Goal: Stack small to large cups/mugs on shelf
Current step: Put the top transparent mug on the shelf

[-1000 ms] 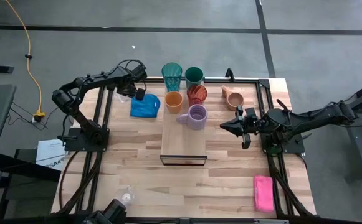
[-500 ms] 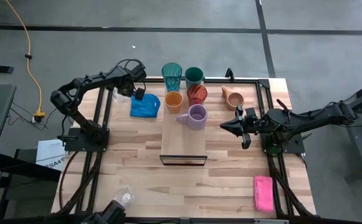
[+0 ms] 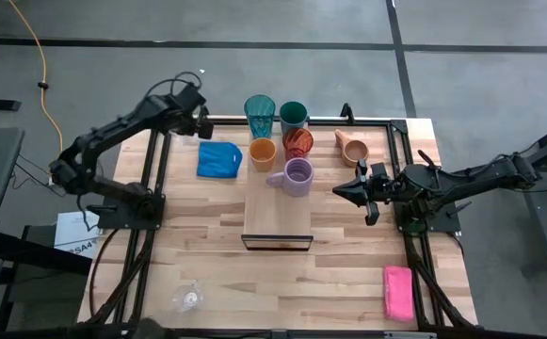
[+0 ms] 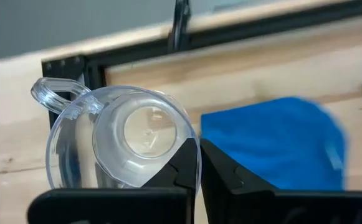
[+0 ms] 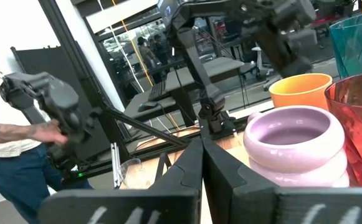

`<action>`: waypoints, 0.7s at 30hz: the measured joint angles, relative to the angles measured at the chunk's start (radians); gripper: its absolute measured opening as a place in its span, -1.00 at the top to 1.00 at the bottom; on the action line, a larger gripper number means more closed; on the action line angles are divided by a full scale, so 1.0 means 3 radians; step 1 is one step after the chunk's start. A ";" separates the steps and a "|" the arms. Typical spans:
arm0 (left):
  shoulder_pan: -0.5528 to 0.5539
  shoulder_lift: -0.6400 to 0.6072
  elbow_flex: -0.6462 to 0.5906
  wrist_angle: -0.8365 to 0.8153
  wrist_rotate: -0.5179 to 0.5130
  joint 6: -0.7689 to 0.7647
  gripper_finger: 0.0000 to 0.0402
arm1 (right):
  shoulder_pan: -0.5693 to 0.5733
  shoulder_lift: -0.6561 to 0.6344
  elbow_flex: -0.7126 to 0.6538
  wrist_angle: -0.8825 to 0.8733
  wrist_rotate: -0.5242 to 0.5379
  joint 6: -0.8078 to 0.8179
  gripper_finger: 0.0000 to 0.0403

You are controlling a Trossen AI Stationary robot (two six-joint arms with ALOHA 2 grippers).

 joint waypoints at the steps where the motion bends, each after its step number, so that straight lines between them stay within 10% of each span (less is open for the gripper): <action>1: -0.0001 -0.0073 0.0044 -0.0016 0.0009 0.0001 1.00 | 0.0000 0.0000 0.0000 0.0000 0.0000 0.0000 1.00; 21: -0.1215 -0.0976 0.0493 -0.0134 -0.0111 -0.0125 1.00 | 0.0000 -0.0001 0.0000 0.0037 0.0000 0.0006 1.00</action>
